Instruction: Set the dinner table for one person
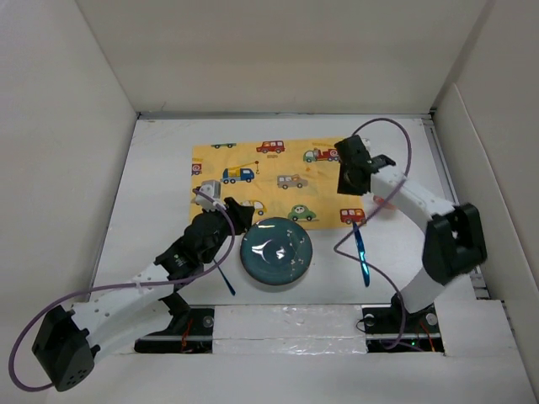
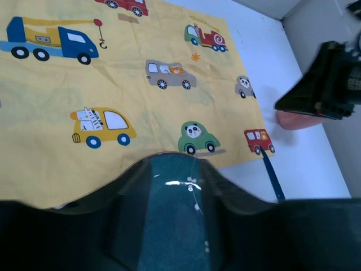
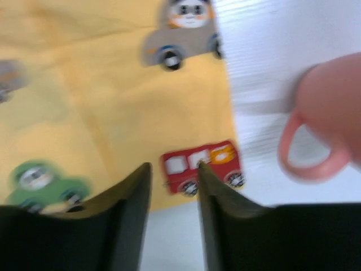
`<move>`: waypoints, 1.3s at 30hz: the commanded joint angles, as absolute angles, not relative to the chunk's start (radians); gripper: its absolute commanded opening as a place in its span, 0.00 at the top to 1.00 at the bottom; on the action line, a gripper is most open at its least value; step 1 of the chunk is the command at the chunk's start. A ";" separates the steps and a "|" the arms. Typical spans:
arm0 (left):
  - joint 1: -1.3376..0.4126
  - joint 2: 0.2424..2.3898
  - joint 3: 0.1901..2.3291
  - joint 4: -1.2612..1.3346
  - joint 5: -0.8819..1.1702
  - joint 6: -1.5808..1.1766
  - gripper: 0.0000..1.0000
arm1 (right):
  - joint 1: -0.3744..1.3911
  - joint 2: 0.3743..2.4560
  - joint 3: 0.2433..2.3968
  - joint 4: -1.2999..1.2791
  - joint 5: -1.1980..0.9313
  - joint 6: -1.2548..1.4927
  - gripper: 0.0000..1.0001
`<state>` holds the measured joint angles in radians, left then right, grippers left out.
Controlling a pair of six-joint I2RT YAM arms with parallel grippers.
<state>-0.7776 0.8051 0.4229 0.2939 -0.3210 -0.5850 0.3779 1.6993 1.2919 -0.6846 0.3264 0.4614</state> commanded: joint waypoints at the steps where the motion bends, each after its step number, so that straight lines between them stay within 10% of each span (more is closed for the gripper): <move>1: -0.776 0.749 0.456 0.255 -0.315 -0.591 0.70 | 0.539 1.441 1.169 -0.513 0.278 0.491 1.00; 4: -0.816 0.674 0.477 0.172 -0.311 -0.610 0.98 | 0.656 1.202 0.923 -0.323 0.213 0.560 1.00; 9: -0.887 0.568 0.573 0.051 -0.337 -0.666 1.00 | 0.681 0.913 0.470 0.081 -0.078 0.716 1.00; 13: -0.899 0.512 0.710 -0.119 -0.342 -0.632 0.94 | 0.701 0.933 0.396 0.062 -0.114 0.778 0.30; 16: -0.899 0.459 0.788 -0.233 -0.341 -0.597 0.72 | 0.729 1.011 0.348 0.089 -0.109 0.811 0.20; 26: -0.899 0.391 0.810 -0.489 -0.589 -0.595 0.55 | 0.729 1.386 0.325 0.510 -0.276 0.894 0.40; 31: -0.899 0.382 0.792 -0.463 -0.580 -0.565 0.54 | 0.700 1.489 0.324 0.610 -0.324 0.905 0.73; 33: -0.899 0.388 0.793 -0.465 -0.592 -0.549 0.53 | 0.675 1.514 0.327 0.620 -0.359 0.888 1.00; 39: -0.899 0.385 0.792 -0.468 -0.600 -0.542 0.53 | 0.655 1.369 0.354 0.555 -0.503 0.880 1.00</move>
